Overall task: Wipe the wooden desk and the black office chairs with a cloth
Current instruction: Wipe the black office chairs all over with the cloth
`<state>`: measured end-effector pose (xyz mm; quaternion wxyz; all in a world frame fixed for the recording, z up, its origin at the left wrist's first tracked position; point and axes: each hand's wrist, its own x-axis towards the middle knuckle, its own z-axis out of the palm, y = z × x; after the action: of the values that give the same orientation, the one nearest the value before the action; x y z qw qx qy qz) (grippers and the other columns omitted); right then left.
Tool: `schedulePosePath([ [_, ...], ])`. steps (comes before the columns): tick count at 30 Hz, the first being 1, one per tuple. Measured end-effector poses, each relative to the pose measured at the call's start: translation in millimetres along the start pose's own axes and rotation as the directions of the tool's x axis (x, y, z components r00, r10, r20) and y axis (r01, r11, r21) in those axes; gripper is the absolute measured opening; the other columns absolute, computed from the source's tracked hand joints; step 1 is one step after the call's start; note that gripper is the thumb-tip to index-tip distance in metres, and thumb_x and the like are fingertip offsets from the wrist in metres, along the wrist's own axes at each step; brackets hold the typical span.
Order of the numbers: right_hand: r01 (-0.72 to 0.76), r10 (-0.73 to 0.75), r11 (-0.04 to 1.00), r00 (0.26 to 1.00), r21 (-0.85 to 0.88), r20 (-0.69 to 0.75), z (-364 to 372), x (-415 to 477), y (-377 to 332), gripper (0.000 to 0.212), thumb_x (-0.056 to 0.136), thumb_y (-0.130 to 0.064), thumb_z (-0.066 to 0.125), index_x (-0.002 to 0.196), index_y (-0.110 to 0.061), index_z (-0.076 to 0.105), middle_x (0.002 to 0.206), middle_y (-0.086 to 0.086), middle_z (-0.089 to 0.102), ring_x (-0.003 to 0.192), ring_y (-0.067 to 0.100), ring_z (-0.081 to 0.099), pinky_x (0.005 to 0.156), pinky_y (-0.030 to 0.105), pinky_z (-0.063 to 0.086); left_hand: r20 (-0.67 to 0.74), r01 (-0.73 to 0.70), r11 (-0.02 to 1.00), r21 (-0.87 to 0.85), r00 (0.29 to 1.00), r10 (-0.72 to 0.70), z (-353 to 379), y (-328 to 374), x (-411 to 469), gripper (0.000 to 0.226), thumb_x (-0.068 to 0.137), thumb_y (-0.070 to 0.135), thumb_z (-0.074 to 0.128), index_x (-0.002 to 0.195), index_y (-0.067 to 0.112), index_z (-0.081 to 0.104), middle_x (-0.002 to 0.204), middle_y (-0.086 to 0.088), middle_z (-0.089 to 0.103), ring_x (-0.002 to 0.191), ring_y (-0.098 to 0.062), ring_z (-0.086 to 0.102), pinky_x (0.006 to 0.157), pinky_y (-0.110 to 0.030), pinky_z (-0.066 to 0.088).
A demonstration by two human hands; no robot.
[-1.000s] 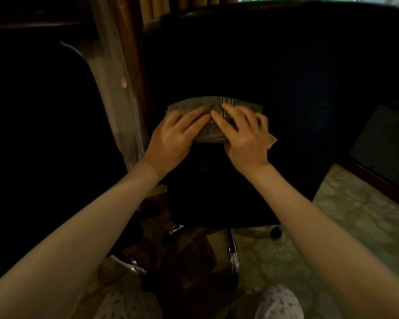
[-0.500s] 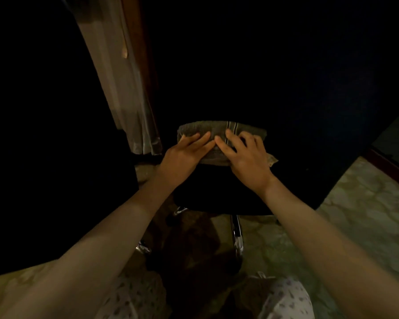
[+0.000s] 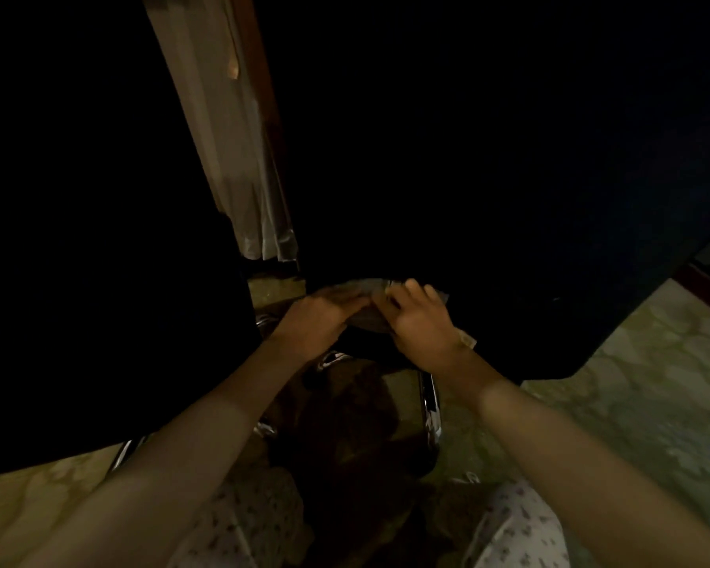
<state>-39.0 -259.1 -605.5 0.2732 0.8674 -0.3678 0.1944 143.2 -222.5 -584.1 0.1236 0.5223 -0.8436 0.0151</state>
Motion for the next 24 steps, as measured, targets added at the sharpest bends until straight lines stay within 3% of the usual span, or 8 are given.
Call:
schedulePosePath([
  [2, -0.012, 0.014, 1.000, 0.993, 0.023, -0.114, -27, 27, 3, 0.063, 0.043, -0.013, 0.083, 0.105, -0.008, 0.069, 0.094, 0.010, 0.065, 0.090, 0.027, 0.038, 0.072, 0.035, 0.028, -0.233, -0.022, 0.999, 0.028, 0.972, 0.028, -21, -10, -3, 0.052, 0.071, 0.001, 0.052, 0.122, 0.008, 0.060, 0.119, -0.018, 0.063, 0.100, -0.040, 0.064, 0.072, -0.048, 0.058],
  [6, -0.032, 0.046, 0.998, 0.938, 0.047, -0.344, -74, 85, 11, 0.045, 0.063, -0.008, 0.060, 0.107, -0.009, 0.069, 0.100, 0.011, 0.068, 0.089, 0.026, 0.037, 0.072, 0.036, 0.027, -0.575, 0.048, 0.998, 0.029, 0.818, -0.023, -70, -14, 10, 0.049, 0.074, 0.003, 0.043, 0.120, 0.003, 0.061, 0.120, -0.022, 0.061, 0.109, -0.032, 0.050, 0.090, -0.036, 0.044],
  [9, -0.044, 0.031, 0.999, 0.892, -0.018, -0.450, -91, 121, 14, 0.040, 0.074, -0.011, 0.048, 0.108, -0.012, 0.069, 0.103, 0.009, 0.068, 0.091, 0.025, 0.038, 0.073, 0.035, 0.028, -0.701, 0.135, 0.991, -0.016, 0.705, -0.107, -96, -17, 22, 0.045, 0.078, -0.004, 0.048, 0.122, 0.000, 0.060, 0.125, -0.025, 0.057, 0.114, -0.031, 0.042, 0.097, -0.033, 0.033],
  [13, -0.074, -0.032, 0.973, 0.893, -0.218, -0.449, -74, 134, 11, 0.041, 0.084, -0.010, 0.041, 0.117, -0.014, 0.066, 0.108, 0.006, 0.068, 0.098, 0.026, 0.039, 0.076, 0.034, 0.030, -0.666, 0.220, 0.975, -0.030, 0.723, -0.184, -99, -25, 29, 0.056, 0.075, -0.017, 0.056, 0.127, 0.002, 0.056, 0.133, -0.028, 0.049, 0.118, -0.044, 0.052, 0.094, -0.045, 0.046],
  [17, -0.028, -0.100, 0.957, 0.904, -0.289, -0.417, -48, 125, 5, 0.044, 0.084, -0.014, 0.037, 0.114, -0.016, 0.068, 0.106, 0.002, 0.069, 0.100, 0.025, 0.039, 0.078, 0.033, 0.031, -0.501, 0.347, 0.931, -0.114, 0.789, -0.356, -76, -23, 23, 0.059, 0.090, -0.009, 0.046, 0.143, 0.013, 0.034, 0.153, -0.013, 0.025, 0.140, -0.030, 0.029, 0.106, -0.032, 0.032],
  [20, 0.028, -0.143, 0.950, 0.925, -0.311, -0.352, -26, 109, 0, 0.046, 0.081, -0.017, 0.036, 0.111, -0.019, 0.070, 0.105, 0.000, 0.070, 0.101, 0.024, 0.039, 0.078, 0.033, 0.031, -0.360, 0.386, 0.919, -0.080, 0.848, -0.388, -49, -26, 19, 0.055, 0.093, -0.002, 0.050, 0.144, 0.010, 0.032, 0.153, -0.016, 0.024, 0.139, -0.030, 0.032, 0.106, -0.032, 0.033],
  [22, 0.051, -0.166, 0.943, 0.928, -0.329, -0.333, -9, 95, -2, 0.045, 0.082, -0.017, 0.036, 0.111, -0.020, 0.070, 0.104, 0.000, 0.070, 0.101, 0.024, 0.040, 0.078, 0.033, 0.031, -0.352, 0.294, 0.953, -0.072, 0.887, -0.300, -30, -26, 18, 0.058, 0.076, -0.011, 0.065, 0.131, 0.001, 0.052, 0.137, -0.028, 0.045, 0.118, -0.042, 0.054, 0.086, -0.042, 0.053],
  [24, 0.080, -0.203, 0.935, 0.920, -0.347, -0.334, 5, 80, 0, 0.042, 0.084, -0.016, 0.038, 0.111, -0.020, 0.070, 0.103, -0.001, 0.070, 0.099, 0.024, 0.041, 0.077, 0.032, 0.032, -0.323, 0.260, 0.962, -0.089, 0.906, -0.274, -7, -32, 15, 0.061, 0.060, -0.017, 0.071, 0.118, -0.004, 0.061, 0.121, -0.033, 0.057, 0.098, -0.048, 0.062, 0.065, -0.050, 0.057],
])
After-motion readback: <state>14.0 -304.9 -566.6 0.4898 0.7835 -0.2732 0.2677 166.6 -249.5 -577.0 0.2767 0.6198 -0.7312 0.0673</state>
